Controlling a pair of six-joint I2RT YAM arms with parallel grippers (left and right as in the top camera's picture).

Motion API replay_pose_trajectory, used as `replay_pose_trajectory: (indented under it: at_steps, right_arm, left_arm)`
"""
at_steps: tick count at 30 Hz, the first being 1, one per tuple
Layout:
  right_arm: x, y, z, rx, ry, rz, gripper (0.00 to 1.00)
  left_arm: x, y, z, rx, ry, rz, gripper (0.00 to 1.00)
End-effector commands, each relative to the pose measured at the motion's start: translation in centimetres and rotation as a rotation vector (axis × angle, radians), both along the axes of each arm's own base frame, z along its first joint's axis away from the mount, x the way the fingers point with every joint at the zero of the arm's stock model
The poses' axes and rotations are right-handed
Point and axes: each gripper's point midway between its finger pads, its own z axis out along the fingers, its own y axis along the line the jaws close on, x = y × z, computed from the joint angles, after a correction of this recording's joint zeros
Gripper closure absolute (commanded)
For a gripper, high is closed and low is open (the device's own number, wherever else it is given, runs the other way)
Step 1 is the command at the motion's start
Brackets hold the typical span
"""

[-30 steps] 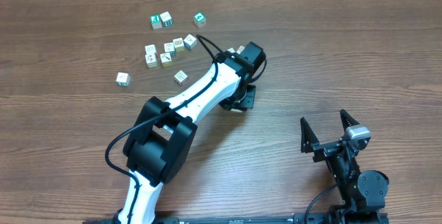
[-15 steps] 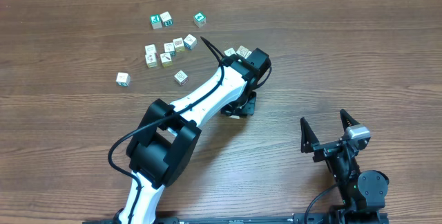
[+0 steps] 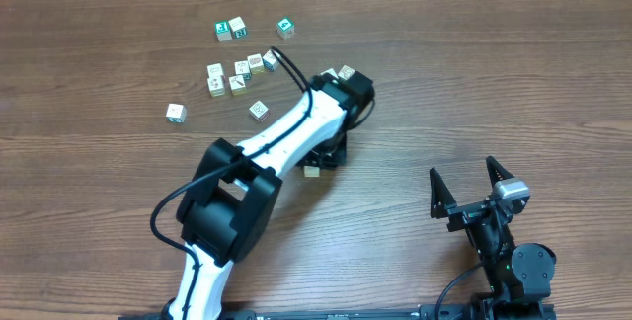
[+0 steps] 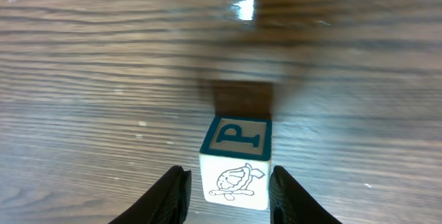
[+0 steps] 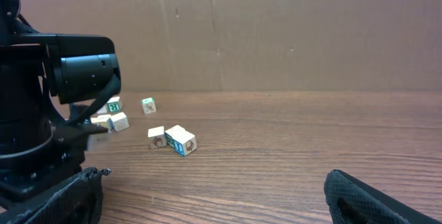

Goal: Form a tower

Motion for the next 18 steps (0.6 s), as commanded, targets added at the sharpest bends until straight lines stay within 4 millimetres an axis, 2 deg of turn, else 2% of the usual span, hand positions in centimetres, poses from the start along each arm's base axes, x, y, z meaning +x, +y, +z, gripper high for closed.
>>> replay_pose_trajectory:
  at_steps: [1,3,9,15,18]
  right_arm:
    - [0.0,0.0,-0.2,-0.004,-0.004,-0.002,0.00]
    - [0.0,0.0,-0.2,-0.004,-0.004,-0.002,0.00]
    - [0.0,0.0,-0.2,-0.004,-0.004,-0.002,0.00]
    - [0.0,0.0,-0.2,-0.004,-0.004,-0.002,0.00]
    - [0.0,0.0,-0.2,-0.004,-0.004,-0.002,0.00]
  left_arm:
    - [0.3,0.6,-0.2,-0.017,0.018,0.067,0.64]
    - [0.3,0.7,-0.2,-0.027,0.025,0.070,0.60]
    - [-0.3,0.0,-0.3,-0.065,0.062,0.036,0.57]
    - [-1.4,0.8,0.0,-0.032,0.112,0.015,0.51]
    - [-1.5,0.9,0.0,-0.027,0.116,0.015,0.52]
